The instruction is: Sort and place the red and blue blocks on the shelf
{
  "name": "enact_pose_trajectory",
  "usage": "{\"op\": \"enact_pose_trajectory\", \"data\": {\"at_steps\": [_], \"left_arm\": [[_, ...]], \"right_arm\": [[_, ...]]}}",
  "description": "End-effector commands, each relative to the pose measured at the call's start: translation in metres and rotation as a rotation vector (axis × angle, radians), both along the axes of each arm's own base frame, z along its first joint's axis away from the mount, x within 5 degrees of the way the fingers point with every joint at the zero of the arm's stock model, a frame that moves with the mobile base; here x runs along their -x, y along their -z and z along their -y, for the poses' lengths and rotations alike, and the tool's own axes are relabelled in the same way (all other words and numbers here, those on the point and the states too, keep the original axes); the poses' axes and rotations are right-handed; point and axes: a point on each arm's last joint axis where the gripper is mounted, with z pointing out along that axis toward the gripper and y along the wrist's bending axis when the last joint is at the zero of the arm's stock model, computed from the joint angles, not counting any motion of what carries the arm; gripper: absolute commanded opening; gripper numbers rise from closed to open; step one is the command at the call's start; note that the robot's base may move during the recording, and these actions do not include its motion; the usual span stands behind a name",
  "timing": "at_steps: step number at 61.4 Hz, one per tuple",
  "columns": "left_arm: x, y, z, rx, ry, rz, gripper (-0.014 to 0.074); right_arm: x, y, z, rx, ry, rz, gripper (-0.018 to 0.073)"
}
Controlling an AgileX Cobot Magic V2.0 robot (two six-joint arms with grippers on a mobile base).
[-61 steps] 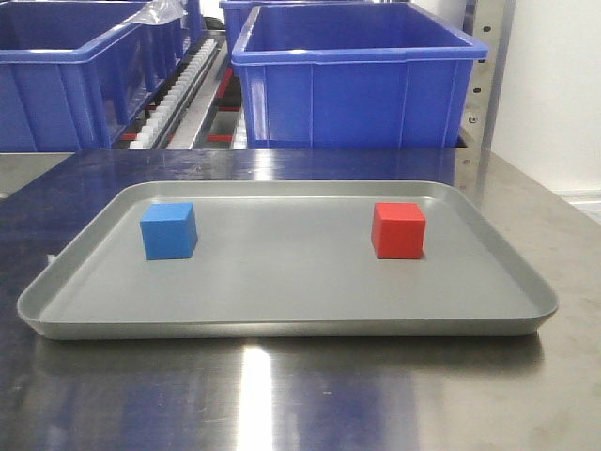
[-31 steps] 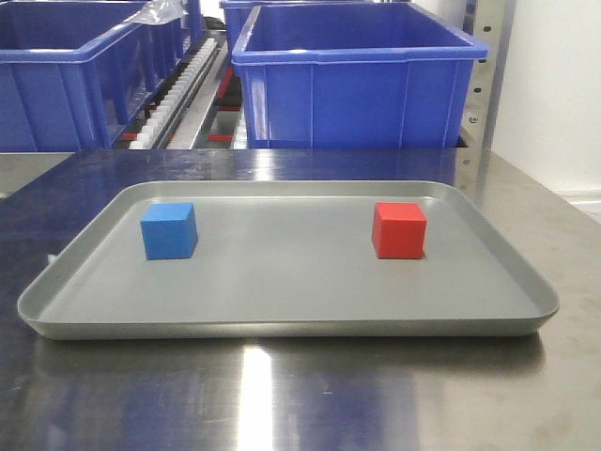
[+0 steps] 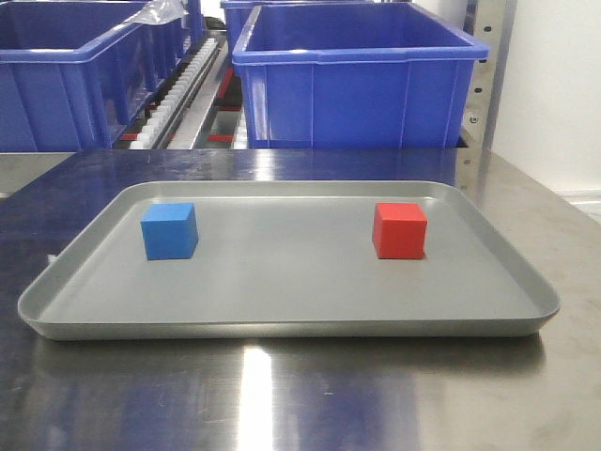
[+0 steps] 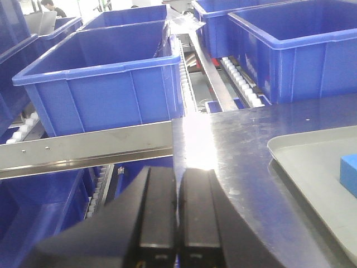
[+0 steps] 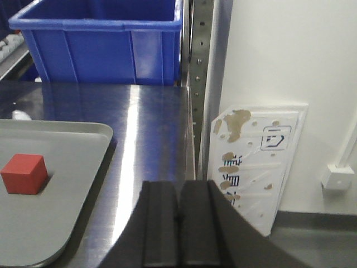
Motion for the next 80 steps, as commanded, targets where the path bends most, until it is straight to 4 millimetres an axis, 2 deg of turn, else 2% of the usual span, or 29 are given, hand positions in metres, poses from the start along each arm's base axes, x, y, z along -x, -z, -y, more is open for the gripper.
{"op": "enact_pose_trajectory", "data": {"at_steps": [1, 12, 24, 34, 41, 59, 65, 68, 72, 76, 80], "left_arm": [[0.001, 0.000, 0.001, 0.011, 0.015, 0.076, 0.0124], [0.001, 0.000, 0.001, 0.011, 0.015, 0.076, 0.0124], [0.001, 0.000, 0.001, 0.011, 0.015, 0.076, 0.0124], [0.001, 0.000, 0.001, 0.011, 0.015, 0.076, 0.0124], [0.001, 0.000, 0.001, 0.011, 0.015, 0.076, 0.0124], [0.001, 0.000, 0.001, 0.011, 0.015, 0.076, 0.0124], [0.001, 0.000, 0.001, 0.011, 0.015, 0.076, 0.0124], [0.001, 0.000, 0.001, 0.011, 0.015, 0.076, 0.0124], [0.001, 0.000, 0.001, 0.011, 0.015, 0.076, 0.0124], [0.001, 0.000, 0.001, 0.011, 0.015, 0.076, 0.0124], [0.001, 0.000, 0.001, 0.011, 0.015, 0.076, 0.0124]], "right_arm": [[-0.009, -0.023, 0.001, 0.007, 0.015, 0.053, 0.0026], [-0.027, -0.038, 0.002, 0.014, 0.016, -0.018, 0.0026], [-0.056, -0.049, -0.004, 0.109, -0.052, -0.111, 0.0026], [-0.077, -0.049, -0.020, 0.093, -0.165, -0.188, 0.0026], [-0.093, -0.045, -0.034, 0.032, -0.215, -0.310, 0.0026], [-0.137, -0.040, -0.068, -0.152, -0.180, -0.646, 0.0027], [-0.151, -0.039, -0.082, -0.151, -0.164, -0.720, 0.0032], [-0.158, -0.040, -0.089, -0.146, -0.155, -0.751, 0.0057], [-0.167, -0.043, -0.098, -0.145, -0.144, -0.786, 0.0146], [-0.174, -0.044, -0.108, -0.135, -0.135, -0.827, 0.0263], [-0.181, -0.044, -0.118, -0.127, -0.129, -0.873, 0.0434]]}}
